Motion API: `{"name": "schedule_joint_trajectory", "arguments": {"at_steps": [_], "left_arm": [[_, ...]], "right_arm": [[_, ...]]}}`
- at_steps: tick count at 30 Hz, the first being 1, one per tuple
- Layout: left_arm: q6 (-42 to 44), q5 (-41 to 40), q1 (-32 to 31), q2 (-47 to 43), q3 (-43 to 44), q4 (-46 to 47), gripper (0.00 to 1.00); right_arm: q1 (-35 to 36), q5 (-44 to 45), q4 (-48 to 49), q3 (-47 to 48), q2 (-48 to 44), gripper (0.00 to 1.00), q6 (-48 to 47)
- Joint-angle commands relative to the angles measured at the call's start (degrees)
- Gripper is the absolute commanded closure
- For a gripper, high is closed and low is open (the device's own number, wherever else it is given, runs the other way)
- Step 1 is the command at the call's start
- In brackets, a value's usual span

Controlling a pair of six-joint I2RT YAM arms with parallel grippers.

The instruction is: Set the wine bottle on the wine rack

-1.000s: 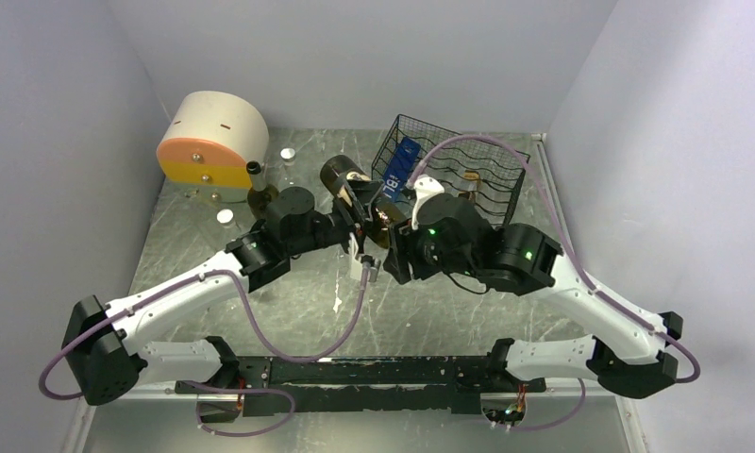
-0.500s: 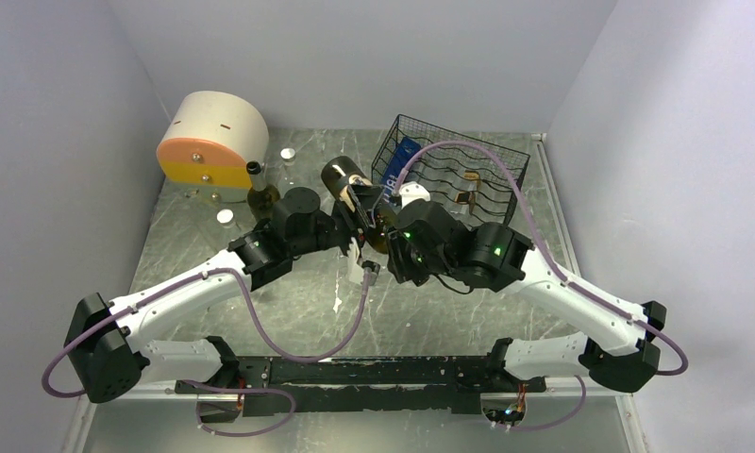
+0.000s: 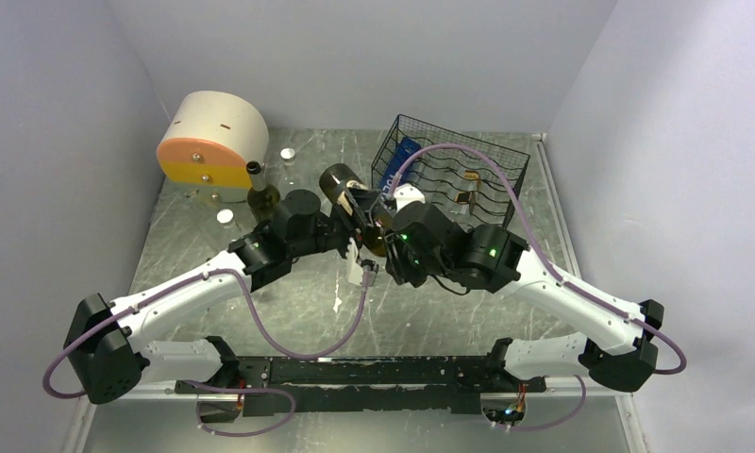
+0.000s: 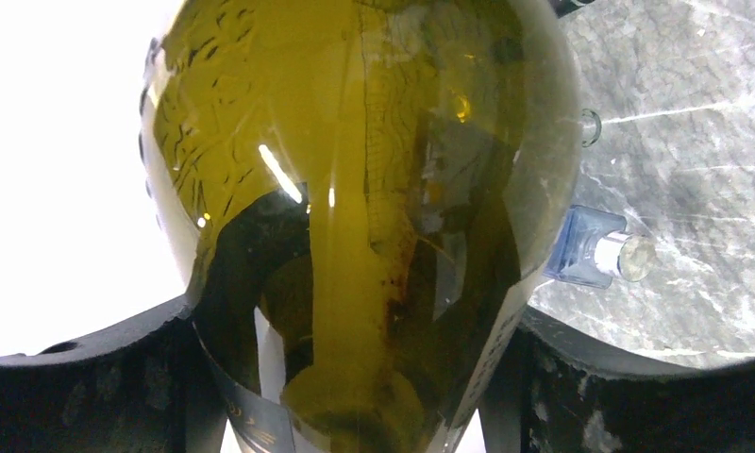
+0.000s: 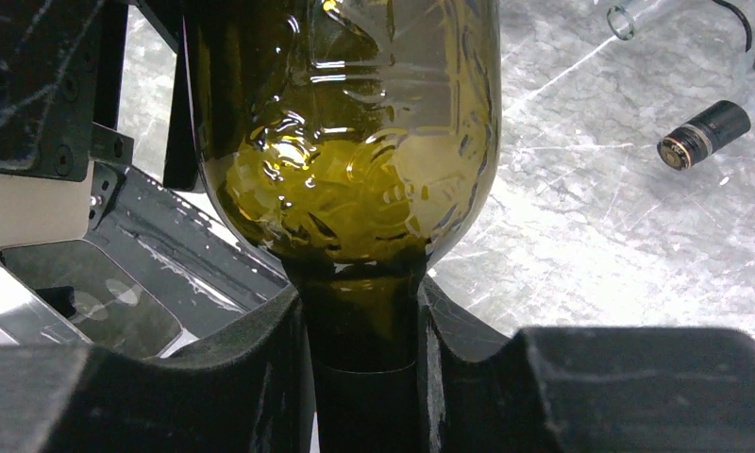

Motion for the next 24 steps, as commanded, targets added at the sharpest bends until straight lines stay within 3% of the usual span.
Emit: {"name": "schedule_joint_trajectory", "arguments": {"at_steps": [1, 2, 9, 12, 17, 24], "left_arm": [[-13.58, 0.87, 0.28, -4.27, -0.94, 14.49, 0.08], [-14.02, 0.85, 0.3, -4.45, -1.48, 14.55, 0.01], [-27.07, 6.11, 0.1, -6.77, -6.0, 19.43, 0.02], [-37.01, 3.76, -0.08, -7.41, -9.03, 24.76, 0.02], [-58.47, -10.26, -0.52, -8.87, -11.37, 30.93, 0.02], [-81.28, -28.57, -1.09, -10.34, -9.55, 19.17, 0.02]], "right_arm": [[-0.55, 7.2, 4.17, -0.15, -1.04, 1.0, 1.29], [-0.58, 8.19, 4.45, -0.03, -1.48, 1.0, 1.65], [-0.99, 17.62, 6.19, 0.28, -3.24, 1.0, 4.36], [-2.56, 19.21, 6.34, -0.78, -3.6, 1.0, 5.42], [-7.8, 16.74, 6.81, -3.8, -4.89, 1.0, 6.94], [-14.65, 13.53, 3.89, -11.32, -10.72, 1.0, 14.6]]}}
